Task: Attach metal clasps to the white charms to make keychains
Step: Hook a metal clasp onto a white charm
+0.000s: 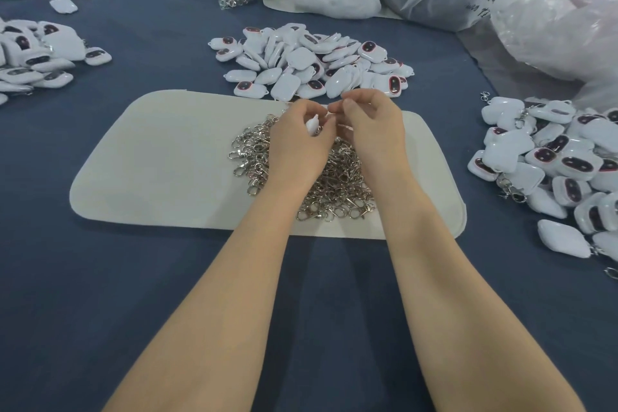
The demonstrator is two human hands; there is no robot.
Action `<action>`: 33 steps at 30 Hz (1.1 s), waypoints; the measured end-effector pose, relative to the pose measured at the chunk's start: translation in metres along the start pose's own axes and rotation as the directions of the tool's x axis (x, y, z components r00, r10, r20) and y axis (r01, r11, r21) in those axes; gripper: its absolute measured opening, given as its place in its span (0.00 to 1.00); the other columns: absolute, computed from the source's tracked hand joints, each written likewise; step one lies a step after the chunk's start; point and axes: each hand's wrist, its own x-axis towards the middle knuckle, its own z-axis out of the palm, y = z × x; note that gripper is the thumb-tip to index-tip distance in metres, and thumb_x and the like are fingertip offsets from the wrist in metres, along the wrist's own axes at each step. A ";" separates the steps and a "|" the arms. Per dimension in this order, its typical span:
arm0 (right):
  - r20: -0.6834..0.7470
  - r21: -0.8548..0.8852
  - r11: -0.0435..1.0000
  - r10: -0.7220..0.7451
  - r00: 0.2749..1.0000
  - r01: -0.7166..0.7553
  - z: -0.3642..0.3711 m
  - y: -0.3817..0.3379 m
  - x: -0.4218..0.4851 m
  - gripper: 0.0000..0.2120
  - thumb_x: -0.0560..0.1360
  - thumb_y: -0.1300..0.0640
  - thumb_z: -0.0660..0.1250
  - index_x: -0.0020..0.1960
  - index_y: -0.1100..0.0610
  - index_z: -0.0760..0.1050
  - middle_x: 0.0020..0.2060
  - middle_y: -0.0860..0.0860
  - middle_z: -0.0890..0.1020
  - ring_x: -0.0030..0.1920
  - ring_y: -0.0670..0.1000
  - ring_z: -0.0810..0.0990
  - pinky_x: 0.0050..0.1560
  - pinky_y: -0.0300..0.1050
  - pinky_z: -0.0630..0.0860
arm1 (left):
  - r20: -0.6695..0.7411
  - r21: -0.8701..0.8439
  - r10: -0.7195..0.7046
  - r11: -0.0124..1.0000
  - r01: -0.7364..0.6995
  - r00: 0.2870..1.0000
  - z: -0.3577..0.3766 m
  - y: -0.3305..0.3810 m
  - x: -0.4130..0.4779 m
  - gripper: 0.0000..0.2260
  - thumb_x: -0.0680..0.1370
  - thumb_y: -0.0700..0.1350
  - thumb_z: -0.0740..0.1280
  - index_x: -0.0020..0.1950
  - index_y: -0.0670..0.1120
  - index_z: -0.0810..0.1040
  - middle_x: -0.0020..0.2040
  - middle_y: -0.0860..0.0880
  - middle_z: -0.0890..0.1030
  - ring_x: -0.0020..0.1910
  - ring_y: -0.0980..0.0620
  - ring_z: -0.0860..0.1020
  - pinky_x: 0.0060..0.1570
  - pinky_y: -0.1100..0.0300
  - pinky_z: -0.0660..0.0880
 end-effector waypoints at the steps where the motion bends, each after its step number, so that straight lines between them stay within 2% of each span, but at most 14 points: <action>1: -0.028 -0.106 0.994 -0.023 0.999 0.020 -0.001 -0.001 0.001 0.06 0.78 0.66 0.60 0.48 0.57 0.74 0.40 0.52 0.82 0.41 0.50 0.81 0.43 0.41 0.79 | -0.012 0.006 0.008 1.000 -0.008 1.000 0.000 0.000 -0.001 0.02 0.76 0.44 0.67 0.48 0.49 0.76 0.40 0.58 0.76 0.38 0.63 0.75 0.35 0.75 0.67; 2: -0.054 -0.243 0.969 -0.061 0.997 0.046 -0.003 -0.002 0.001 0.06 0.78 0.64 0.61 0.48 0.55 0.74 0.41 0.51 0.82 0.41 0.48 0.80 0.46 0.41 0.79 | -0.032 -0.001 0.012 1.000 -0.012 0.999 -0.001 0.000 -0.001 0.01 0.77 0.43 0.67 0.47 0.48 0.76 0.39 0.58 0.76 0.35 0.64 0.75 0.33 0.75 0.67; 4: -0.032 -0.535 0.839 -0.137 0.990 0.098 -0.010 -0.005 0.003 0.04 0.76 0.59 0.64 0.48 0.54 0.77 0.44 0.49 0.82 0.44 0.46 0.78 0.49 0.40 0.75 | -0.074 -0.041 -0.013 0.999 0.010 0.997 -0.002 0.001 0.000 0.02 0.77 0.42 0.65 0.46 0.47 0.77 0.37 0.57 0.75 0.32 0.62 0.73 0.32 0.73 0.67; 6: 0.067 -0.759 0.645 -0.056 0.996 0.087 -0.016 -0.008 0.004 0.07 0.74 0.52 0.68 0.50 0.53 0.78 0.46 0.48 0.80 0.49 0.48 0.77 0.53 0.44 0.74 | -0.080 -0.116 -0.082 0.991 0.072 0.993 -0.003 0.001 0.002 0.02 0.76 0.42 0.65 0.45 0.48 0.77 0.37 0.55 0.76 0.35 0.58 0.73 0.37 0.67 0.68; 9: 0.155 -0.912 0.405 0.186 0.970 0.067 -0.016 -0.009 0.001 0.14 0.71 0.47 0.72 0.53 0.51 0.77 0.51 0.51 0.79 0.55 0.54 0.77 0.58 0.52 0.74 | -0.058 -0.179 -0.144 0.975 0.131 0.988 -0.004 0.003 0.003 0.04 0.76 0.43 0.64 0.43 0.50 0.76 0.41 0.50 0.78 0.42 0.51 0.75 0.44 0.56 0.72; 11: 0.182 -0.925 0.364 0.167 0.969 0.111 -0.011 -0.006 0.000 0.12 0.73 0.50 0.71 0.53 0.52 0.77 0.52 0.53 0.80 0.55 0.55 0.77 0.57 0.50 0.74 | -0.056 -0.178 -0.148 0.975 0.136 0.987 -0.004 0.005 0.002 0.05 0.76 0.43 0.64 0.42 0.51 0.75 0.42 0.50 0.79 0.44 0.50 0.77 0.47 0.53 0.74; 14: 0.180 -0.898 0.416 0.049 0.983 0.144 -0.005 0.002 0.001 0.06 0.75 0.55 0.68 0.52 0.54 0.77 0.50 0.52 0.81 0.54 0.55 0.77 0.52 0.46 0.73 | -0.061 -0.185 -0.153 0.973 0.139 0.986 -0.005 0.006 0.001 0.05 0.76 0.42 0.64 0.42 0.51 0.75 0.45 0.47 0.81 0.44 0.49 0.77 0.48 0.50 0.75; 17: 0.092 -0.750 0.655 -0.037 0.995 0.094 -0.008 0.005 0.003 0.02 0.75 0.57 0.67 0.46 0.52 0.78 0.41 0.48 0.81 0.45 0.49 0.78 0.45 0.40 0.71 | -0.059 -0.190 -0.153 0.972 0.139 0.986 -0.005 0.005 0.002 0.04 0.76 0.43 0.65 0.42 0.51 0.76 0.45 0.47 0.81 0.43 0.50 0.77 0.47 0.51 0.75; 19: 0.049 -0.597 0.799 -0.056 0.997 0.075 -0.012 0.003 0.004 0.03 0.75 0.57 0.68 0.44 0.52 0.79 0.36 0.44 0.80 0.37 0.43 0.77 0.40 0.38 0.71 | -0.060 -0.178 -0.141 0.976 0.128 0.988 -0.004 0.004 0.002 0.04 0.76 0.43 0.66 0.42 0.51 0.76 0.41 0.49 0.79 0.41 0.51 0.76 0.44 0.55 0.73; 22: 0.034 -0.396 0.917 -0.034 0.999 0.045 -0.014 -0.001 0.005 0.05 0.76 0.59 0.66 0.45 0.52 0.80 0.32 0.42 0.79 0.33 0.38 0.77 0.40 0.38 0.75 | -0.047 -0.134 -0.095 0.987 0.088 0.994 -0.003 0.003 0.001 0.02 0.75 0.43 0.67 0.44 0.49 0.77 0.37 0.54 0.77 0.35 0.58 0.74 0.38 0.64 0.69; 24: 0.054 -0.332 0.942 -0.022 0.998 0.039 -0.014 -0.001 0.004 0.07 0.77 0.61 0.65 0.46 0.53 0.80 0.33 0.43 0.80 0.32 0.37 0.77 0.39 0.38 0.76 | -0.041 -0.103 -0.061 0.993 0.057 0.997 -0.003 0.003 0.001 0.01 0.75 0.43 0.67 0.44 0.49 0.78 0.36 0.57 0.77 0.32 0.63 0.73 0.35 0.70 0.68; 26: 0.062 -0.335 0.940 -0.047 0.997 0.065 -0.012 -0.002 0.004 0.07 0.77 0.62 0.65 0.47 0.53 0.80 0.34 0.46 0.80 0.33 0.40 0.77 0.43 0.40 0.77 | -0.023 -0.088 -0.036 0.996 0.034 0.999 -0.003 0.004 0.000 0.01 0.76 0.43 0.68 0.45 0.49 0.79 0.37 0.58 0.77 0.35 0.65 0.74 0.37 0.72 0.69; 28: 0.053 -0.346 0.934 -0.075 0.996 0.089 -0.011 -0.002 0.004 0.06 0.76 0.62 0.65 0.47 0.53 0.79 0.36 0.48 0.81 0.37 0.43 0.78 0.47 0.42 0.77 | 0.001 -0.087 -0.017 0.996 0.017 1.000 -0.003 0.005 -0.001 0.02 0.76 0.44 0.68 0.45 0.48 0.80 0.38 0.58 0.78 0.39 0.63 0.75 0.42 0.69 0.70; 33: 0.065 -0.452 0.877 -0.148 0.987 0.161 -0.007 -0.001 0.003 0.05 0.76 0.62 0.65 0.47 0.53 0.76 0.40 0.51 0.82 0.43 0.50 0.81 0.41 0.40 0.75 | 0.018 -0.061 0.001 0.998 0.000 1.000 -0.003 0.003 0.000 0.02 0.76 0.43 0.68 0.44 0.48 0.80 0.37 0.58 0.78 0.38 0.61 0.74 0.43 0.66 0.71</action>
